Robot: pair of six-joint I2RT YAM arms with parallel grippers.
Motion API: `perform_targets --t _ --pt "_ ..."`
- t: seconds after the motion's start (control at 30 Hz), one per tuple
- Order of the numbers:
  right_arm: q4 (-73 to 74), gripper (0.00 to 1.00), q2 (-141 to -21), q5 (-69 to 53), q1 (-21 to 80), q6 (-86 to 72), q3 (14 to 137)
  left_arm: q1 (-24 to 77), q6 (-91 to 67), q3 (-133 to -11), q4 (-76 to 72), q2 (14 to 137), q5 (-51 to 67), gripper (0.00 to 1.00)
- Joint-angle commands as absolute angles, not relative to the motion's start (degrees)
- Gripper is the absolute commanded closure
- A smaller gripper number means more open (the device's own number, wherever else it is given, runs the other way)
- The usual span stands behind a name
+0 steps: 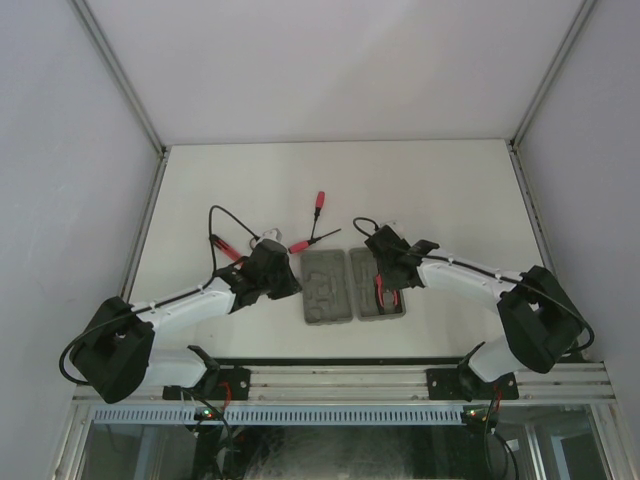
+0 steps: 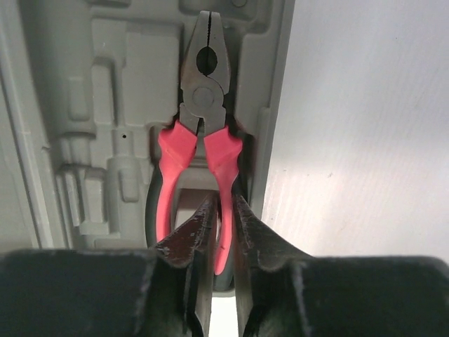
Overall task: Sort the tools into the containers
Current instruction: Place the pliers in the storage box.
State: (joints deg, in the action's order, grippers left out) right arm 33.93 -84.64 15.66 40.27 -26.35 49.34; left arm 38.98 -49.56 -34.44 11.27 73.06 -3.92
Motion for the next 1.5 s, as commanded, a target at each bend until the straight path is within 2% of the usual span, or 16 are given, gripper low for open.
perform_targets --t 0.0,0.23,0.53,0.7,1.03,1.47 --pt "33.5 0.89 -86.0 15.6 39.8 -25.5 51.0 38.7 -50.2 -35.7 11.1 71.5 -5.0 1.0" --pt "33.2 1.0 -88.6 14.0 39.6 -25.4 51.0 38.7 -50.3 -35.9 11.1 71.7 -4.8 1.0" --pt "33.4 1.0 -93.4 10.4 40.0 -26.8 50.9 38.7 -50.1 -36.2 11.2 71.7 -4.6 1.0" --pt "33.3 1.0 -88.1 13.2 40.9 -27.4 51.1 38.7 -50.0 -36.2 11.7 71.5 -5.1 1.0" --pt "32.3 0.84 -72.3 20.7 45.1 -26.6 51.9 38.7 -51.0 -36.8 11.9 71.6 -6.0 1.0" --pt "33.7 0.79 -60.6 22.6 46.3 -32.2 46.0 40.6 -48.2 -44.9 11.0 81.3 -3.3 1.0"
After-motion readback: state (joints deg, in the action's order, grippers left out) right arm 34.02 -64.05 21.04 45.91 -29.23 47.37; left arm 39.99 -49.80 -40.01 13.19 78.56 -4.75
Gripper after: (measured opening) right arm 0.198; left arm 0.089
